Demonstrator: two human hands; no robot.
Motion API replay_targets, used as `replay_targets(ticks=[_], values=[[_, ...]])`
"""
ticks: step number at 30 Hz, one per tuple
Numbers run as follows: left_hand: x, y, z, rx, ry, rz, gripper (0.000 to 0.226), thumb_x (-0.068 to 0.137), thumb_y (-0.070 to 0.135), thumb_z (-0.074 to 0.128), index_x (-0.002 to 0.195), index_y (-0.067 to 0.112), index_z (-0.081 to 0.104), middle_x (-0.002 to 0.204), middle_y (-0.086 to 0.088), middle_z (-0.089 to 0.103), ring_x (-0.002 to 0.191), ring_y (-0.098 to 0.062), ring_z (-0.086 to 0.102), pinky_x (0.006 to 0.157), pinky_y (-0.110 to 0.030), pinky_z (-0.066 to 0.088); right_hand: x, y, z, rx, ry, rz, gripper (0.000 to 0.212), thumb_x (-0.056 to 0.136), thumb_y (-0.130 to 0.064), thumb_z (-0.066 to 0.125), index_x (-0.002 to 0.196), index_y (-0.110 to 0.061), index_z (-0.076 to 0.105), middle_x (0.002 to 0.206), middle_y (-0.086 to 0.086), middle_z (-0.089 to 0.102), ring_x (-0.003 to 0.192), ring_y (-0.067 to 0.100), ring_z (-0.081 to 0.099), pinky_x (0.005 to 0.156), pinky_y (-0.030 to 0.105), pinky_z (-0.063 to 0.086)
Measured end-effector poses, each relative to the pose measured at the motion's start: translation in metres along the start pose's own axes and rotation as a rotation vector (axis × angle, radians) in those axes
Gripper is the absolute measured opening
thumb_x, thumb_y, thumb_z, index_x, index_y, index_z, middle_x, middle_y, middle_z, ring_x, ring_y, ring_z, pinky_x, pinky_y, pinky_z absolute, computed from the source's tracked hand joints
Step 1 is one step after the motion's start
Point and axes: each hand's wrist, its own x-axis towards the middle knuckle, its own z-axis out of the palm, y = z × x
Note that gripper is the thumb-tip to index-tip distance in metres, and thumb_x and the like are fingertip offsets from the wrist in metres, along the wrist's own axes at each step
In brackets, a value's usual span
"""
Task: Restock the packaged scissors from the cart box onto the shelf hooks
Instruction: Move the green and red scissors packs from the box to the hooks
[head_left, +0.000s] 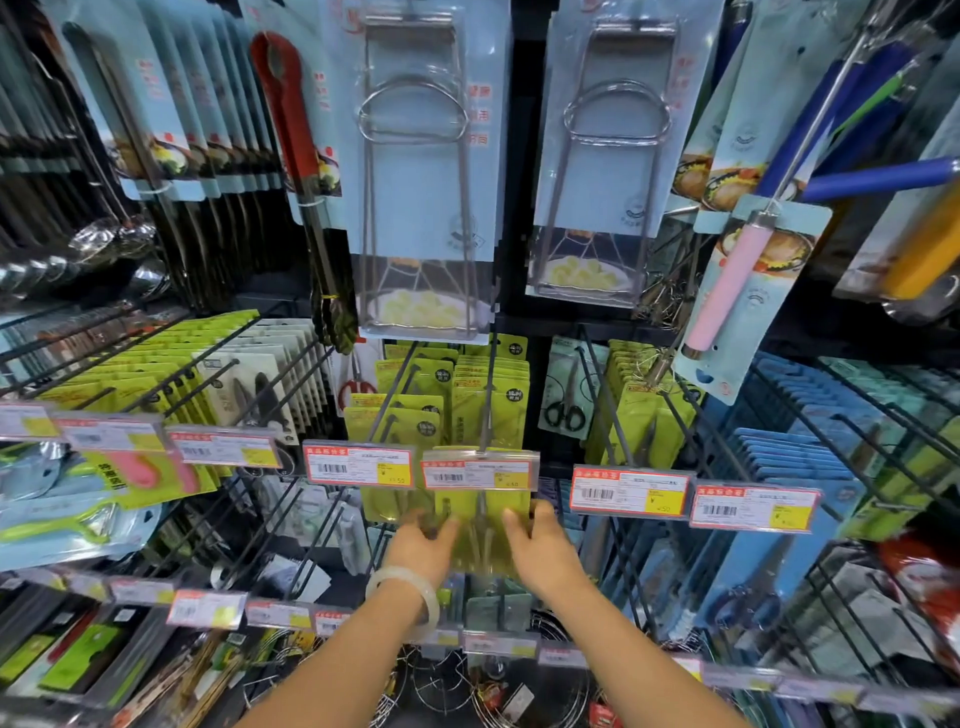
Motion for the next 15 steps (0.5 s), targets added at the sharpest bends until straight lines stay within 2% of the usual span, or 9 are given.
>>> replay_targets(ticks=[2, 4, 6, 8, 11, 15], values=[[-0.001, -0.003, 0.004, 0.177, 0.01, -0.091, 0.059, 0.091, 0.033, 0.056, 0.138, 0.006, 0.034, 0.112, -0.009, 0.061, 0.082, -0.019, 0.059, 0.069, -0.027, 0.046, -0.001, 0.01, -0.002, -0.068, -0.012, 0.025, 0.05, 0.097, -0.04, 0.041, 0.136, -0.01, 0.033, 0.128, 0.013, 0.053, 0.117, 0.028, 0.053, 0.09, 0.032, 0.043], [-0.005, -0.01, 0.013, 0.441, -0.079, -0.142, 0.065, 0.091, 0.035, 0.055, 0.14, 0.002, 0.028, 0.13, -0.016, 0.052, 0.111, -0.029, 0.057, 0.09, -0.035, 0.049, -0.006, 0.025, -0.007, -0.217, -0.044, 0.029, 0.052, 0.097, -0.038, 0.043, 0.135, -0.005, 0.034, 0.131, 0.016, 0.05, 0.118, 0.029, 0.052, 0.091, 0.031, 0.043], [-0.016, -0.013, 0.031, 0.677, -0.203, -0.11, 0.066, 0.091, 0.036, 0.053, 0.143, 0.006, 0.024, 0.141, -0.016, 0.04, 0.127, -0.032, 0.045, 0.102, -0.037, 0.043, -0.013, 0.045, -0.015, -0.333, -0.092, 0.05, 0.052, 0.095, -0.037, 0.046, 0.135, -0.006, 0.035, 0.131, 0.016, 0.049, 0.118, 0.03, 0.051, 0.093, 0.032, 0.044], [-0.03, -0.01, 0.056, 0.885, -0.311, 0.005, 0.066, 0.092, 0.032, 0.052, 0.146, 0.011, 0.021, 0.148, -0.014, 0.028, 0.136, -0.032, 0.033, 0.108, -0.037, 0.035, -0.023, 0.065, -0.026, -0.447, -0.133, 0.065, 0.054, 0.093, -0.037, 0.05, 0.136, -0.007, 0.036, 0.136, 0.015, 0.043, 0.126, 0.031, 0.043, 0.102, 0.035, 0.04], [-0.056, 0.011, 0.101, 1.139, -0.413, 0.237, 0.066, 0.089, 0.027, 0.054, 0.145, 0.014, 0.022, 0.149, -0.012, 0.024, 0.139, -0.033, 0.023, 0.112, -0.043, 0.026, -0.041, 0.096, -0.055, -0.592, -0.108, 0.089, 0.054, 0.091, -0.035, 0.053, 0.136, -0.01, 0.036, 0.14, 0.013, 0.038, 0.131, 0.031, 0.035, 0.106, 0.038, 0.034], [-0.103, 0.045, 0.167, 1.277, -0.507, 0.518, 0.07, 0.088, 0.035, 0.056, 0.145, 0.015, 0.021, 0.151, -0.011, 0.021, 0.141, -0.034, 0.018, 0.114, -0.046, 0.02, -0.068, 0.137, -0.116, -0.721, -0.007, 0.124, 0.051, 0.09, -0.029, 0.054, 0.133, -0.008, 0.037, 0.139, 0.014, 0.04, 0.132, 0.03, 0.034, 0.108, 0.04, 0.032]])
